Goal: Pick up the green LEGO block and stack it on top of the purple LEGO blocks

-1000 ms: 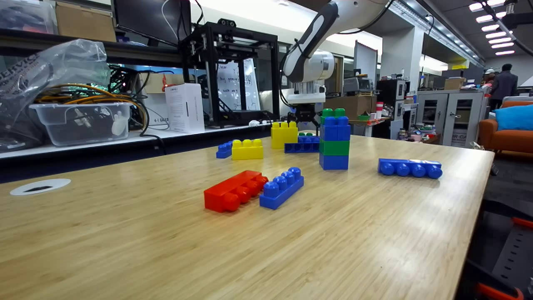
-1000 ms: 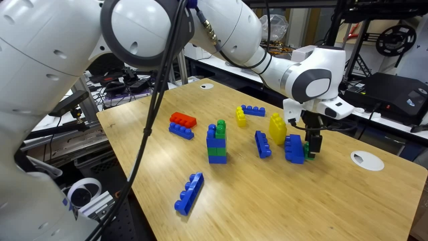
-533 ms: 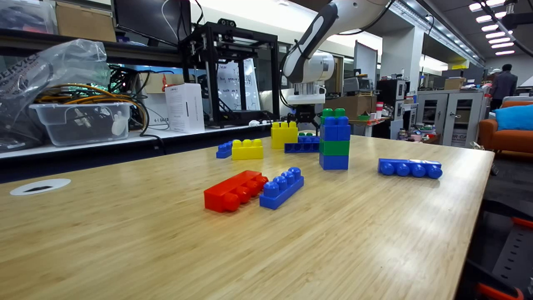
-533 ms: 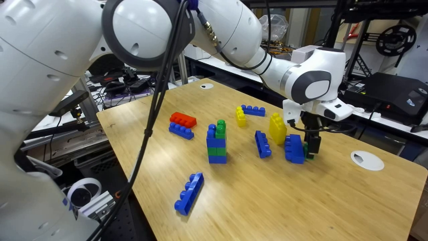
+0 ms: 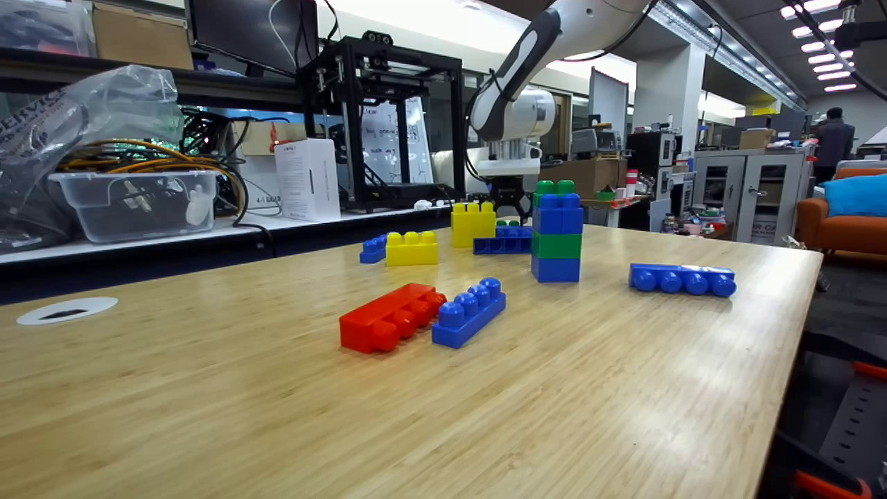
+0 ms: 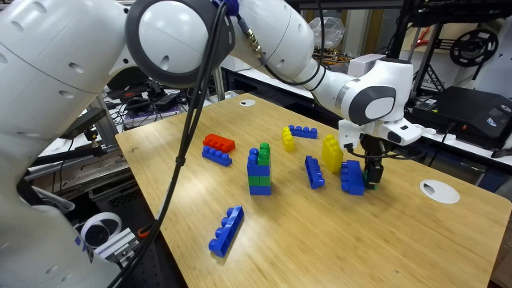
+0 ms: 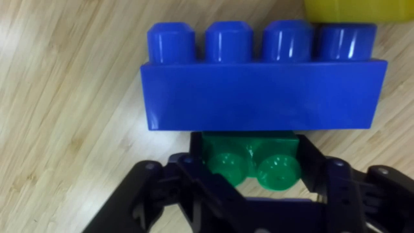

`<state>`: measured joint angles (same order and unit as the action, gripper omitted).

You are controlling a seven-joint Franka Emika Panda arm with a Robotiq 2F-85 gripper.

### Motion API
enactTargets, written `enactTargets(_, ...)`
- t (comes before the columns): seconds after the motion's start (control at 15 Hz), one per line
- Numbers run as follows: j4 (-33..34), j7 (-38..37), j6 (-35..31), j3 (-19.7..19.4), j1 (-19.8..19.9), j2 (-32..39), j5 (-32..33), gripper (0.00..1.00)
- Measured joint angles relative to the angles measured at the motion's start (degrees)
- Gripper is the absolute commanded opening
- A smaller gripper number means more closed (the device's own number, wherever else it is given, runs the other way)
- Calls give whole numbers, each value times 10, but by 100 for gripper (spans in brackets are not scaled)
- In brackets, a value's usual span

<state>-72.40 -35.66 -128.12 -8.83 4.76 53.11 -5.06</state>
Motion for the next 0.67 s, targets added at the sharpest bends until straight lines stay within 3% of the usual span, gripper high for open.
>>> enactTargets(0.33, 8, 2, 0, 0, -2, -11, 1, 44)
enactTargets(0.67, -30, 26, 6, -3, -21, -128, 27, 44)
